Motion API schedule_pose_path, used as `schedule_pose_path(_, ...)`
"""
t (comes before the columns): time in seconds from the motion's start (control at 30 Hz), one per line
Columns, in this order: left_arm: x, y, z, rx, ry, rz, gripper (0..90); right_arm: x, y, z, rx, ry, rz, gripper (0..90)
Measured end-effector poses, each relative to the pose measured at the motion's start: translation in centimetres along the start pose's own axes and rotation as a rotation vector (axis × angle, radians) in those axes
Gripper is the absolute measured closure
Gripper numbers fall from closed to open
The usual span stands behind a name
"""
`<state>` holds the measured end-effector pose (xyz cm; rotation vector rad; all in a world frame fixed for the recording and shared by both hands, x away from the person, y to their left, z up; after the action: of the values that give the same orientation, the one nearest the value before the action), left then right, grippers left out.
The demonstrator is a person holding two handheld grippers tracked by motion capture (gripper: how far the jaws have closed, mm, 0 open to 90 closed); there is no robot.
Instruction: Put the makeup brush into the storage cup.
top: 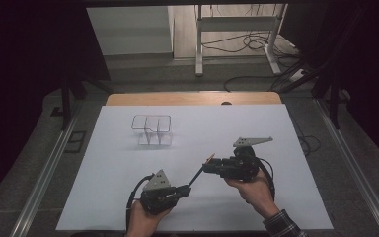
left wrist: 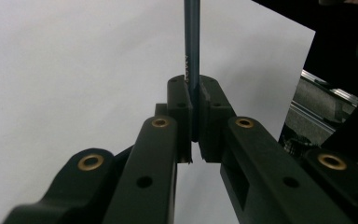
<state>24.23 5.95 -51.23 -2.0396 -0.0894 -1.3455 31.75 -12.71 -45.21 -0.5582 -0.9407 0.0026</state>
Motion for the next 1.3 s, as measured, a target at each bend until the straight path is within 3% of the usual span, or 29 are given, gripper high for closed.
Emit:
schedule_pose_path(0.4,0.4,0.0,0.0,0.003,-0.025,-0.045,85.8,-0.8,1.9,0.9,0.075,0.018,0.046,72.5)
schedule_pose_path(0.53,0.3,0.1,0.0,0.005,-0.033,-0.051,85.7,-0.9,2.2,1.1,0.108,0.048,0.041,77.2)
schedule_pose_path(0.7,0.3,0.3,0.1,0.006,-0.039,-0.055,84.5,-0.9,2.3,1.1,0.186,0.116,0.016,83.5)
schedule_pose_path(0.77,0.3,0.4,0.3,0.006,-0.047,-0.047,81.3,-0.9,2.3,1.1,0.177,0.111,0.015,83.8)
schedule_pose_path(0.83,0.3,0.1,0.5,0.01,-0.058,-0.046,74.6,-0.8,2.3,1.2,0.133,0.068,0.022,83.8)
schedule_pose_path(1.0,0.9,-1.5,1.4,0.015,-0.064,-0.062,60.0,-0.8,2.0,0.9,0.078,0.024,0.029,83.8)
schedule_pose_path(1.3,2.5,-3.5,2.7,0.015,-0.054,-0.1,45.6,-1.3,2.4,1.0,-0.002,-0.085,0.095,83.8)
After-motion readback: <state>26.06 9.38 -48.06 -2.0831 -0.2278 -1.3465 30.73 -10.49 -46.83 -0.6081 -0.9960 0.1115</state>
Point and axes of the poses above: each handheld gripper's, and its own axes: y roughly forward along the jaws, x roughly out of its top, z roughly to its left, the point moved 5 cm from there along y, roughly forward along the jaws, and after that the axes turned 1 degree about -z, right-handed, at the moved point
